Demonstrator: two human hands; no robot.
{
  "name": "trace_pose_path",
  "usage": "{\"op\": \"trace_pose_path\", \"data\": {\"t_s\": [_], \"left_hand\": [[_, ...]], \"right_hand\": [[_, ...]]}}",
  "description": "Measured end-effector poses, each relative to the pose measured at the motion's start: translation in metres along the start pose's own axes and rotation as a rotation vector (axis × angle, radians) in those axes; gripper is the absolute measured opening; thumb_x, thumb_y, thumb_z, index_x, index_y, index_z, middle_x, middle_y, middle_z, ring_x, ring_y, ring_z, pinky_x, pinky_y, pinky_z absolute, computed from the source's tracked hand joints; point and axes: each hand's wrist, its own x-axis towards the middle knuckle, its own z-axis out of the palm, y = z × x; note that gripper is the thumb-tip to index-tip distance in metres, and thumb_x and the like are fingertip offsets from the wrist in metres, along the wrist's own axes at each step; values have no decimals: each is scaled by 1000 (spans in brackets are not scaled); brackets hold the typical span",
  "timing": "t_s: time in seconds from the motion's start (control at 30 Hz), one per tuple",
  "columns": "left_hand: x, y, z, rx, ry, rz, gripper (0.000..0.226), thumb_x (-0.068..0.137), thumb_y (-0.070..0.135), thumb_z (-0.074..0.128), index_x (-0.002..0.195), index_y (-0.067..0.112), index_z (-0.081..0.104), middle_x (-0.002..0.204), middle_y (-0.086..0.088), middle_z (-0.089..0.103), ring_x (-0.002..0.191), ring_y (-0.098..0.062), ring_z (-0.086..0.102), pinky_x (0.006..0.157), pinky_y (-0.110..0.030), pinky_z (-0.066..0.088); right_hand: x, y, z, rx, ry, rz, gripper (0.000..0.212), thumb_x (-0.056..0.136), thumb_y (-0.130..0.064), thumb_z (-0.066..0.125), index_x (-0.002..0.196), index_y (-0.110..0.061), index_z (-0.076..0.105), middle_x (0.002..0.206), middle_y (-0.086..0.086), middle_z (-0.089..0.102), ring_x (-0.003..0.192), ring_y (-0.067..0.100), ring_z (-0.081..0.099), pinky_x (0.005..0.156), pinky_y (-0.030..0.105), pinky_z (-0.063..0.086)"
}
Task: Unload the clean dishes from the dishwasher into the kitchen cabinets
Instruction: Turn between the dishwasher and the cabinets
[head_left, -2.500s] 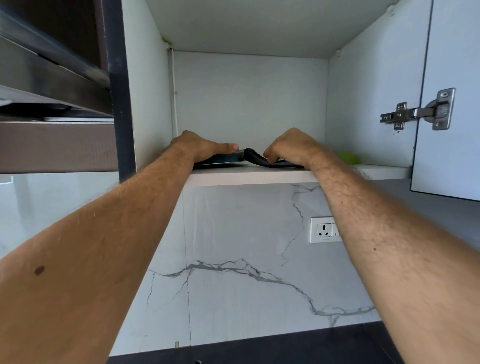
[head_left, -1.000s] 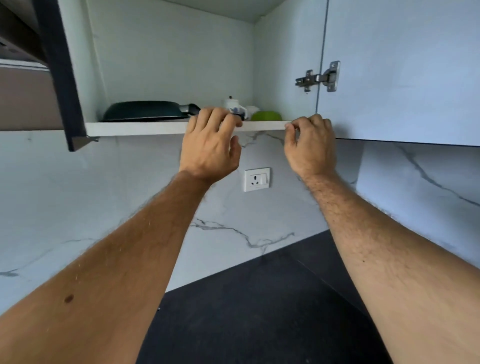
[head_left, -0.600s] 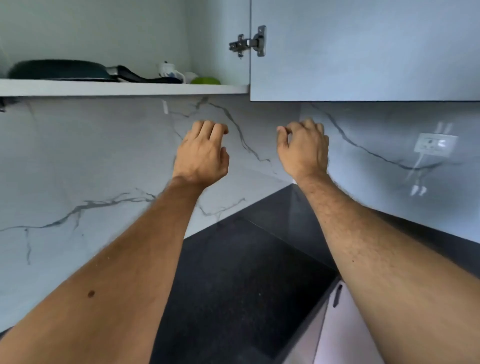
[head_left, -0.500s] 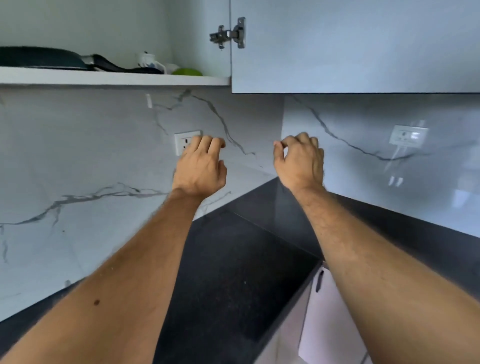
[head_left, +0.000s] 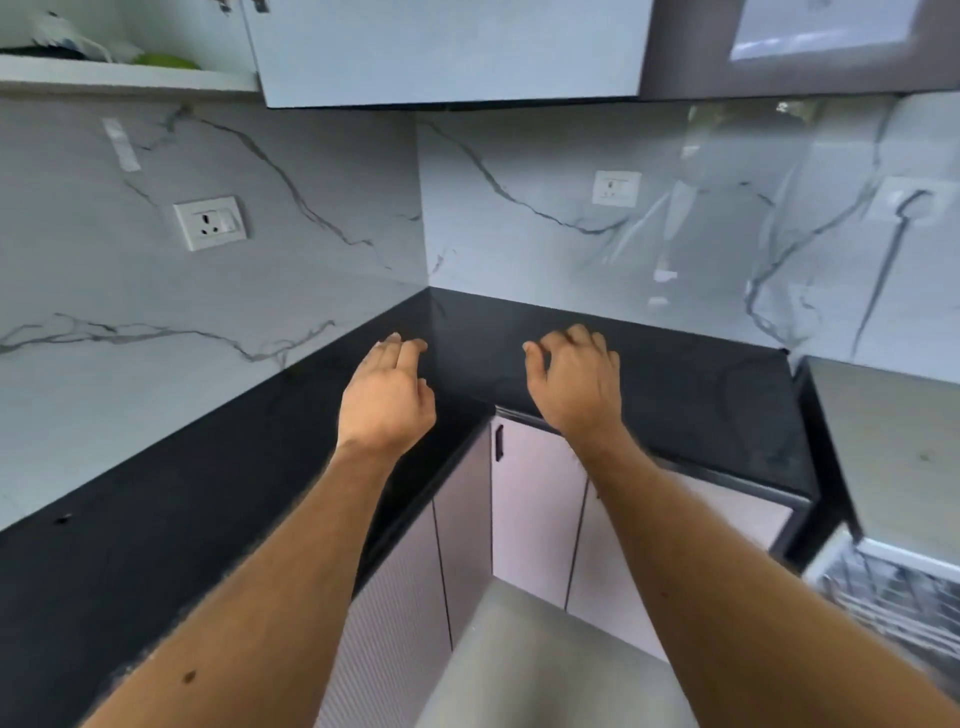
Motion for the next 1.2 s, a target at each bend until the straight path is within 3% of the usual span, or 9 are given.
{"op": "trace_pose_path", "data": {"t_s": [0.3,0.5,0.73,0.93,1.2], "left_hand": [[-101,104,1,-123,-105,28,54,94,18,49,146,12,41,152,-11,42,145,-22,29,119,-27,14],[-156,151,25,-227,-251,92,53,90,20,54,142,16,42,144,-9,48,135,-25,43,111,-39,40],[-212,193,55,-338,-337,351,51,86,17,65,135,10,53,136,-13,58,131,-29,51,108,-41,43],[-255,220,74,-455,-441,409,53,83,14,64,135,11,53,134,-14,59,131,-31,50,104,-43,47],[-293,267,88,-538,-507,629,53,82,12,66,133,8,55,129,-14,61,126,-31,54,102,-41,48]], "right_hand": [[-123,91,-54,18,-88,148,42,102,-45,36,105,-15,67,108,5,62,99,22,54,87,40,43],[-201,145,-80,-31,-69,311,41,101,-45,39,97,-17,69,100,2,64,92,21,58,84,39,45],[-277,185,-122,-155,-114,524,40,101,-42,42,100,-14,69,99,7,64,93,27,60,85,42,47],[-328,196,-151,-255,-171,683,41,101,-44,40,103,-13,69,108,10,63,102,31,59,89,44,44],[-388,210,-188,-304,-107,841,43,101,-47,40,102,-15,68,105,8,63,81,27,63,84,45,54]]}}
